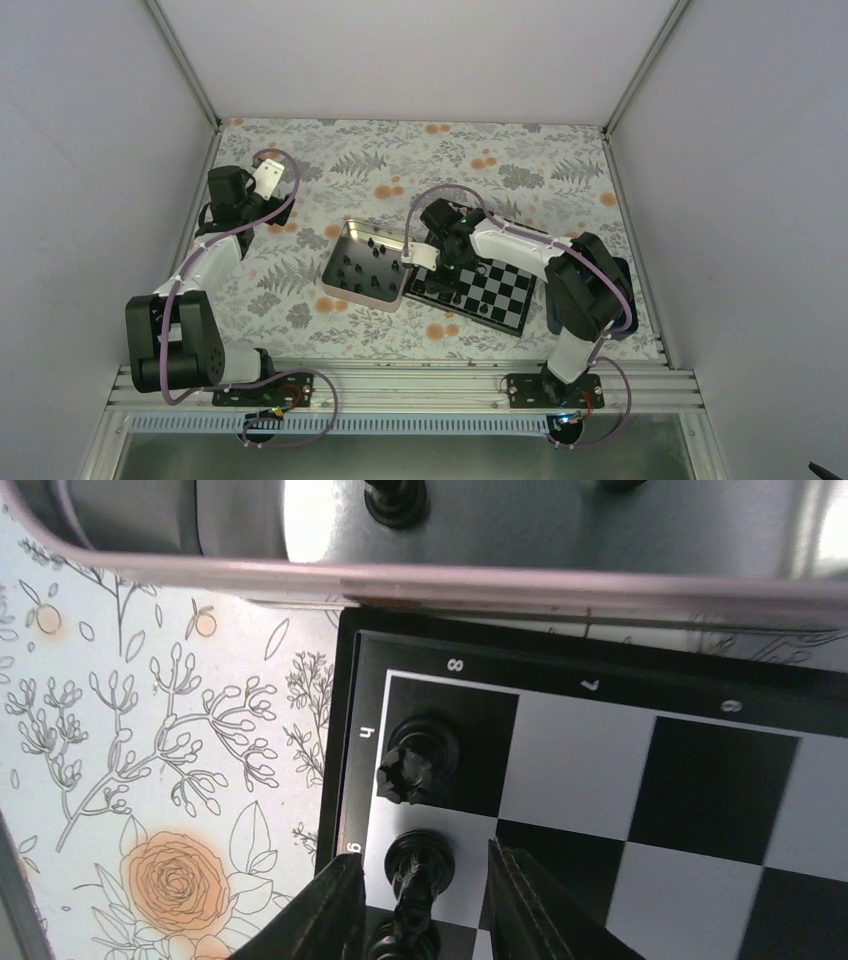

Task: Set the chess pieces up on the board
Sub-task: Place the chess piece on the chessboard, then pick up the chess piece from the storage box.

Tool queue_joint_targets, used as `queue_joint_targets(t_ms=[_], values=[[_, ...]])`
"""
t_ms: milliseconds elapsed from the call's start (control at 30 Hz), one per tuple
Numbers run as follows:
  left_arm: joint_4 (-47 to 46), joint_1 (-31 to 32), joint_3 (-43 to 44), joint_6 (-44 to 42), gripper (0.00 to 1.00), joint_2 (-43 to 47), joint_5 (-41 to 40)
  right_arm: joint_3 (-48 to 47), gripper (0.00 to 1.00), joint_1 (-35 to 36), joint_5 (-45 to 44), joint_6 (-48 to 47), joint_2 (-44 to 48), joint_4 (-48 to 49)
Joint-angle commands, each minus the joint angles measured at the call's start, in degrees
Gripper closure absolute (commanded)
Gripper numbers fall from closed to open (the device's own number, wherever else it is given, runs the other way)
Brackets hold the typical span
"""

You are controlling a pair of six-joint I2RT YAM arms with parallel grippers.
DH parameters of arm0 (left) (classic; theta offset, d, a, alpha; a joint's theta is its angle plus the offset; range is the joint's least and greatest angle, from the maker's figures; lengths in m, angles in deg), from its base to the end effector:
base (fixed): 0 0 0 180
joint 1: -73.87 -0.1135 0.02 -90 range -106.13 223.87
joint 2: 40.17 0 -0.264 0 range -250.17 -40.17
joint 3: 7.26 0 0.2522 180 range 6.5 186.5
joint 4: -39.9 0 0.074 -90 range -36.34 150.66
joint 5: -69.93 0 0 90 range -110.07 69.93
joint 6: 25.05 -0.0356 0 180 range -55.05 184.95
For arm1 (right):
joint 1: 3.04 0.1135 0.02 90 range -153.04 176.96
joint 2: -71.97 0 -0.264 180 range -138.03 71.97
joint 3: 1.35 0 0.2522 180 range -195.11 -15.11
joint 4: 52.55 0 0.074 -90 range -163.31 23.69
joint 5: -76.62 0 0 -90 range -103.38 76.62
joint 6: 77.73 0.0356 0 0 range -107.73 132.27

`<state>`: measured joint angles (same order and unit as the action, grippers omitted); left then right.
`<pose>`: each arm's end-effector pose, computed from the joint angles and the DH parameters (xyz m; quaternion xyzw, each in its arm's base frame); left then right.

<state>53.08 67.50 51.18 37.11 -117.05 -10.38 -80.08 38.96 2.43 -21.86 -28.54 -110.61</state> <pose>0.2911 0.0265 0.2336 0.2025 0.8470 0.0725 0.4862 0.2324 0.2223 0.1729 -0.6179 0.7693 0.1427 0.0781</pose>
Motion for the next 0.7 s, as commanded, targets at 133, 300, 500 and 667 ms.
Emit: queue_joint_targets(t_ms=[133, 300, 500, 667], values=[[-1.08, -0.31, 0.25, -0.38, 0.0, -0.38, 0.38, -8.03, 0.58, 0.45, -0.95, 0.36, 3.9, -0.72], [-1.01, -0.31, 0.31, -0.38, 0.0, -0.29, 0.55, -16.28, 0.58, 1.03, -1.57, 1.34, -0.41, 1.52], [-1.06, -0.31, 0.23, -0.45, 0.0, 0.13, 0.46, -24.89, 0.56, 4.14, -3.42, -0.54, -10.63, -1.58], [-1.61, -0.31, -0.37, -0.63, 0.0, 0.63, -0.09, -26.51, 0.56, 5.69, -7.43, -1.0, -15.8, -1.98]])
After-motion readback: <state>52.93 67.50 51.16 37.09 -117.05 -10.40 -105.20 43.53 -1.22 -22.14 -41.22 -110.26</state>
